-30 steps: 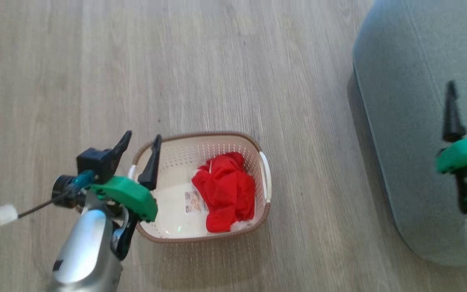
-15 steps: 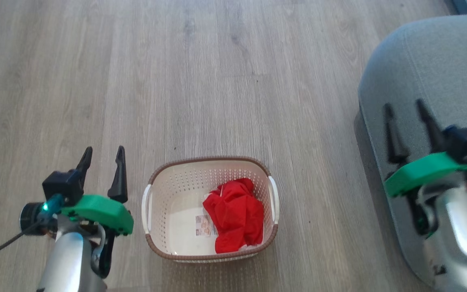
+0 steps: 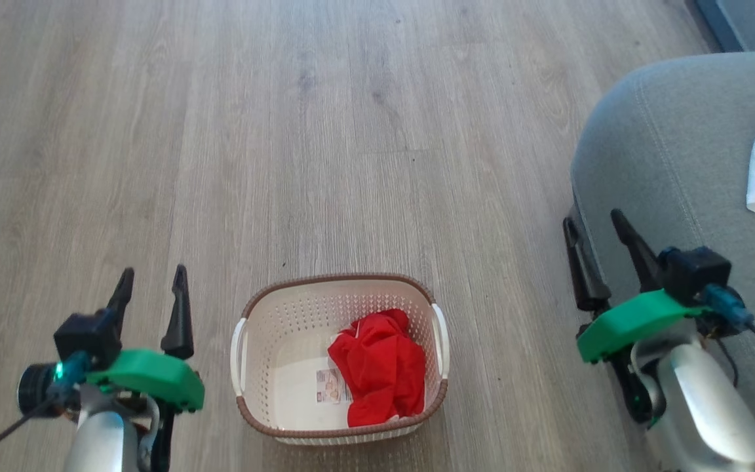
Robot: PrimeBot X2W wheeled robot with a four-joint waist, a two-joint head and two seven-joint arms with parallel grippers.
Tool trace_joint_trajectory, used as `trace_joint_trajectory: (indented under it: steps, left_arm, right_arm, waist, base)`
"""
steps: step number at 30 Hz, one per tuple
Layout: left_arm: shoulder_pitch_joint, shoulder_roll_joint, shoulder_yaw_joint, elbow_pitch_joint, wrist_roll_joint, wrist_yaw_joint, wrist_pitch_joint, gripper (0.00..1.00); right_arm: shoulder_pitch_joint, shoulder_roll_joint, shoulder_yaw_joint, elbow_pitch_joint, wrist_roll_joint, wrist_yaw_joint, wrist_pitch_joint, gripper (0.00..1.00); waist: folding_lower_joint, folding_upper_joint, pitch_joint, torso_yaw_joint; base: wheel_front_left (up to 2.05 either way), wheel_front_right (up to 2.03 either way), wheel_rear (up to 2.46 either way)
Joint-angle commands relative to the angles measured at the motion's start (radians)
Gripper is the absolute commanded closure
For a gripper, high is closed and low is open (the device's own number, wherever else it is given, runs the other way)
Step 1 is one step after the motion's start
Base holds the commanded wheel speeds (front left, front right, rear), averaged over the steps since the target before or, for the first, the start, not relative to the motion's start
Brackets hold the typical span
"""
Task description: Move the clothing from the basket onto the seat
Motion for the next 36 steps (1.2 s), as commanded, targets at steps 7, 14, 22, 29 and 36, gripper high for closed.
trace_joint_trajectory:
  steps: [7,14,22,29,36]
  left_arm:
    - [0.025,0.009,0.038,-0.045,-0.005,0.009,-0.013,0.0]
    - [0.063,0.009,0.024,-0.065,-0.019,0.022,-0.013,0.0]
    - [0.082,0.009,0.015,-0.087,-0.028,0.03,-0.013,0.0]
    - [0.089,0.009,-0.005,-0.073,-0.04,0.024,-0.013,0.0]
    - [0.077,0.009,-0.055,-0.027,-0.06,0.007,-0.013,0.0]
  right_arm:
    - [0.018,0.022,0.005,-0.022,-0.015,0.0,-0.01,0.0]
    - [0.046,0.037,-0.05,-0.017,-0.037,0.0,-0.01,0.0]
    - [0.053,0.045,-0.066,-0.014,-0.045,0.0,-0.01,0.0]
    - [0.049,0.049,-0.07,-0.016,-0.043,0.0,-0.01,0.0]
    - [0.015,0.056,-0.088,-0.056,-0.045,0.0,-0.01,0.0]
  waist:
    - [0.0001,-0.0001,-0.022,0.003]
    - [0.0001,-0.0001,-0.032,0.004]
    - [0.0001,-0.0001,-0.033,0.002]
    - [0.0001,-0.0001,-0.021,-0.004]
    - [0.0001,-0.0001,0.064,-0.023]
  base:
    - [0.0,0.0,0.0]
    - [0.0,0.0,0.0]
    - [0.0,0.0,0.0]
    - [0.0,0.0,0.0]
    - [0.0,0.0,0.0]
